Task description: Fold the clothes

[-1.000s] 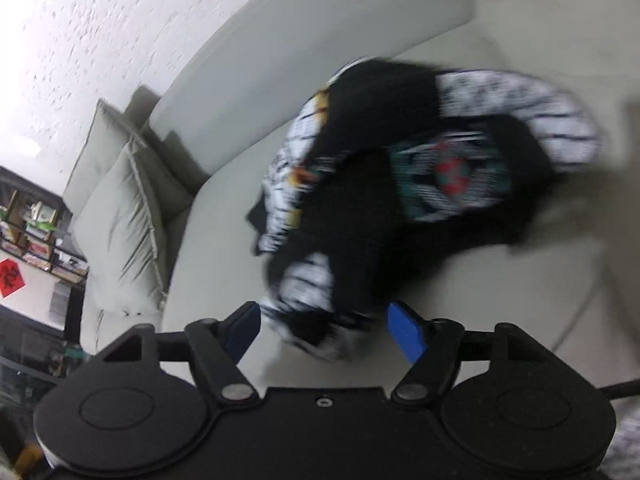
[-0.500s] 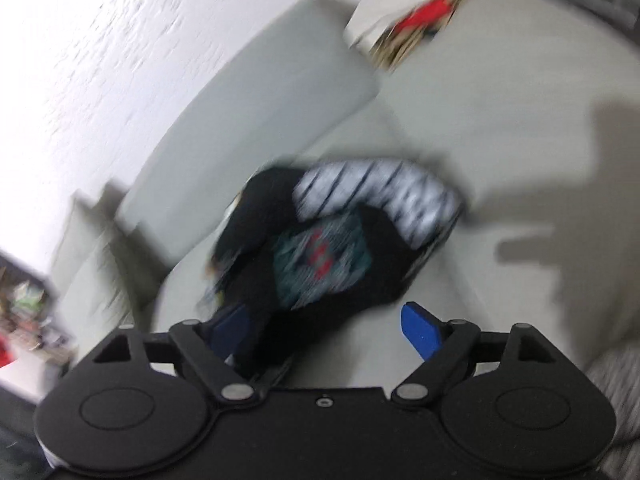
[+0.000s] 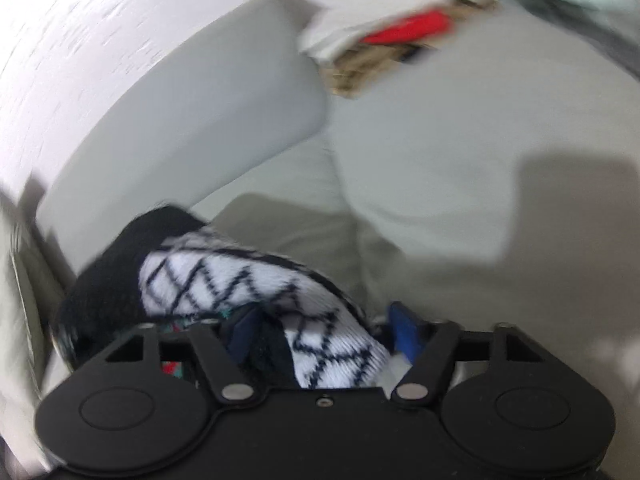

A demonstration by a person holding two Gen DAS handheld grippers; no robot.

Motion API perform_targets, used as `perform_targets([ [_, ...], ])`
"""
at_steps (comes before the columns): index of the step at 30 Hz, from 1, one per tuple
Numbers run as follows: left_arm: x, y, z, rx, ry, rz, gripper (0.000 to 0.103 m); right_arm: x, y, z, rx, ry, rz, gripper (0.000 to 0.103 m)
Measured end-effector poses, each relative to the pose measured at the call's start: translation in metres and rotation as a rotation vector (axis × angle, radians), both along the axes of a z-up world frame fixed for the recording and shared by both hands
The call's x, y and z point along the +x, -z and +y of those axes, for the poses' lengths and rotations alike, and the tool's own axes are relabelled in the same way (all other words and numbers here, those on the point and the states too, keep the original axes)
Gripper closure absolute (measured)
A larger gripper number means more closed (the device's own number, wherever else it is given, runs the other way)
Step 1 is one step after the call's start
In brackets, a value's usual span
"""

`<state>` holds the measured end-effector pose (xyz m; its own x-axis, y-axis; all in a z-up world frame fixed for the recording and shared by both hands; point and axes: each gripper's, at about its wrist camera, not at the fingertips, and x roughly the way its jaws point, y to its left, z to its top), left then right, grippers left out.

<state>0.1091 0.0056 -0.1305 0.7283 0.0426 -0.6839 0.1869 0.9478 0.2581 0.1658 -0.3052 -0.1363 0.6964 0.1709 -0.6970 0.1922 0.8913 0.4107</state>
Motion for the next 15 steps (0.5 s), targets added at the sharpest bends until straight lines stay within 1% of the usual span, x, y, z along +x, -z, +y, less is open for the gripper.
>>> perform_targets([
  [1, 0.009, -0.01, 0.005, 0.027, -0.009, -0.027, 0.074, 0.009, -0.005, 0.009, -0.016, -0.056, -0.005, 0.082],
  [2, 0.018, -0.02, 0.011, 0.054, -0.019, -0.055, 0.074, 0.016, -0.012, 0.016, -0.025, -0.053, 0.015, 0.085],
  [3, 0.026, -0.032, 0.016, 0.084, -0.028, -0.091, 0.074, 0.023, -0.021, 0.018, 0.0, -0.028, 0.007, 0.086],
  [5, 0.041, -0.063, 0.025, 0.156, -0.044, -0.198, 0.074, 0.027, -0.053, 0.006, 0.163, 0.044, -0.09, 0.088],
  [7, 0.046, -0.098, 0.035, 0.181, -0.043, -0.294, 0.075, 0.021, -0.094, -0.014, 0.363, 0.123, -0.221, 0.091],
  [8, 0.044, -0.11, 0.039, 0.188, -0.026, -0.323, 0.074, 0.013, -0.111, -0.022, 0.398, 0.172, -0.278, 0.096],
  [9, 0.039, -0.115, 0.042, 0.216, -0.004, -0.341, 0.074, 0.002, -0.121, -0.03, 0.393, 0.225, -0.316, 0.097],
  [10, 0.032, -0.117, 0.044, 0.253, 0.023, -0.345, 0.075, -0.008, -0.13, -0.038, 0.387, 0.279, -0.354, 0.103],
  [11, 0.022, -0.108, 0.045, 0.306, 0.065, -0.314, 0.076, -0.021, -0.132, -0.047, 0.355, 0.356, -0.36, 0.103],
  [12, 0.01, -0.095, 0.046, 0.352, 0.112, -0.27, 0.076, -0.031, -0.127, -0.059, 0.324, 0.405, -0.327, 0.103],
  [13, -0.005, -0.081, 0.048, 0.371, 0.147, -0.217, 0.075, -0.039, -0.115, -0.07, 0.313, 0.428, -0.247, 0.103],
  [14, -0.02, -0.07, 0.053, 0.338, 0.161, -0.156, 0.071, -0.045, -0.101, -0.077, 0.325, 0.413, -0.181, 0.102],
  [15, -0.035, -0.059, 0.058, 0.305, 0.176, -0.095, 0.069, -0.051, -0.086, -0.083, 0.339, 0.396, -0.115, 0.101],
])
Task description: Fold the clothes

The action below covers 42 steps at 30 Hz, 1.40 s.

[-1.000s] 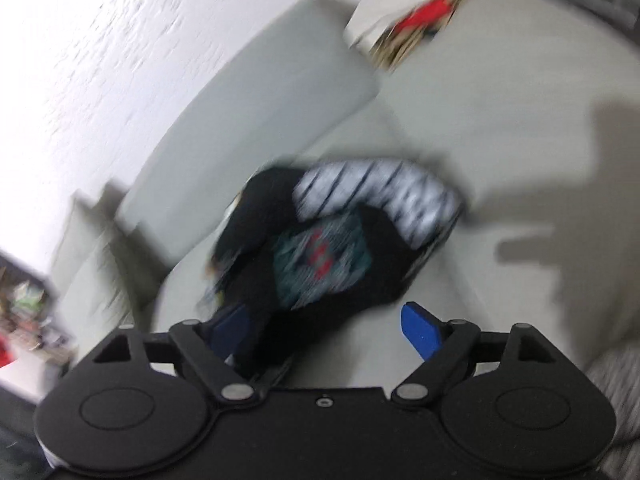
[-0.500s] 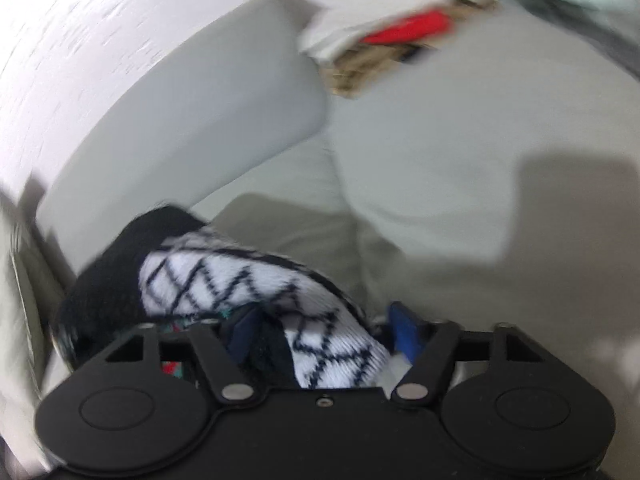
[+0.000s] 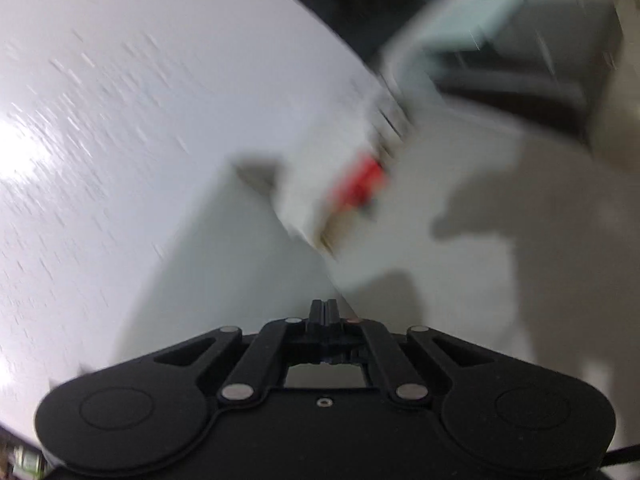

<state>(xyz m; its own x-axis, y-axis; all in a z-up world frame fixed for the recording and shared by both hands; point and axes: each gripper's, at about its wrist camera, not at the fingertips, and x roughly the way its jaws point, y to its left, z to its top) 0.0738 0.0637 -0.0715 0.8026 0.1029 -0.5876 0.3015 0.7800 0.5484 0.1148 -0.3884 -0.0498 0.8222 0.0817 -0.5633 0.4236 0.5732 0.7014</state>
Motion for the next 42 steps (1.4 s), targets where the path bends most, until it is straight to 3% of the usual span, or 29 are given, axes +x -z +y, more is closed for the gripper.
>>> perform_targets([
  [3, -0.036, 0.008, 0.022, -0.168, -0.081, 0.104, 0.063, -0.025, 0.027, 0.006, 0.002, -0.1, 0.119, 0.096],
  [5, -0.055, -0.001, 0.04, -0.301, -0.161, 0.118, 0.048, -0.04, 0.034, 0.017, 0.014, -0.176, 0.158, 0.081],
  [8, -0.077, -0.016, 0.057, -0.457, -0.238, 0.106, 0.032, -0.055, 0.029, 0.041, 0.023, -0.268, 0.147, 0.061],
  [10, -0.084, -0.022, 0.07, -0.535, -0.289, 0.08, 0.03, -0.057, 0.029, 0.053, 0.026, -0.316, 0.129, 0.046],
  [13, -0.083, -0.023, 0.08, -0.615, -0.361, 0.04, 0.029, -0.056, 0.04, 0.069, 0.042, -0.35, 0.108, 0.04],
  [15, -0.074, -0.021, 0.08, -0.659, -0.398, 0.03, 0.029, -0.057, 0.055, 0.077, 0.085, -0.359, 0.124, 0.04],
  [18, -0.068, -0.022, 0.079, -0.736, -0.408, 0.042, 0.028, -0.056, 0.083, 0.094, 0.128, -0.38, 0.172, 0.051],
  [21, -0.066, -0.02, 0.079, -0.79, -0.405, 0.058, 0.027, -0.063, 0.109, 0.102, 0.216, -0.337, 0.162, 0.053],
  [24, -0.067, -0.018, 0.075, -0.765, -0.412, 0.065, 0.027, -0.063, 0.134, 0.1, 0.39, -0.243, 0.113, 0.054],
  [27, -0.069, -0.015, 0.072, -0.734, -0.413, 0.067, 0.026, -0.059, 0.148, 0.103, 0.42, -0.17, 0.1, 0.057],
  [33, -0.066, -0.009, 0.073, -0.766, -0.432, 0.096, 0.026, -0.033, 0.157, 0.113, 0.413, -0.145, 0.045, 0.06],
  [34, -0.067, -0.01, 0.071, -0.765, -0.432, 0.097, 0.026, -0.028, 0.156, 0.116, 0.419, -0.145, 0.059, 0.06],
  [36, -0.07, -0.012, 0.066, -0.757, -0.428, 0.094, 0.026, -0.015, 0.154, 0.124, 0.457, -0.171, 0.096, 0.082],
  [37, -0.072, -0.014, 0.063, -0.751, -0.425, 0.089, 0.026, -0.013, 0.146, 0.126, 0.454, -0.18, 0.1, 0.088],
  [38, -0.074, -0.016, 0.061, -0.747, -0.422, 0.084, 0.026, -0.011, 0.138, 0.127, 0.45, -0.188, 0.104, 0.089],
  [42, -0.082, -0.025, 0.059, -0.76, -0.414, 0.067, 0.026, -0.024, 0.069, 0.095, 0.352, -0.167, -0.068, 0.091],
])
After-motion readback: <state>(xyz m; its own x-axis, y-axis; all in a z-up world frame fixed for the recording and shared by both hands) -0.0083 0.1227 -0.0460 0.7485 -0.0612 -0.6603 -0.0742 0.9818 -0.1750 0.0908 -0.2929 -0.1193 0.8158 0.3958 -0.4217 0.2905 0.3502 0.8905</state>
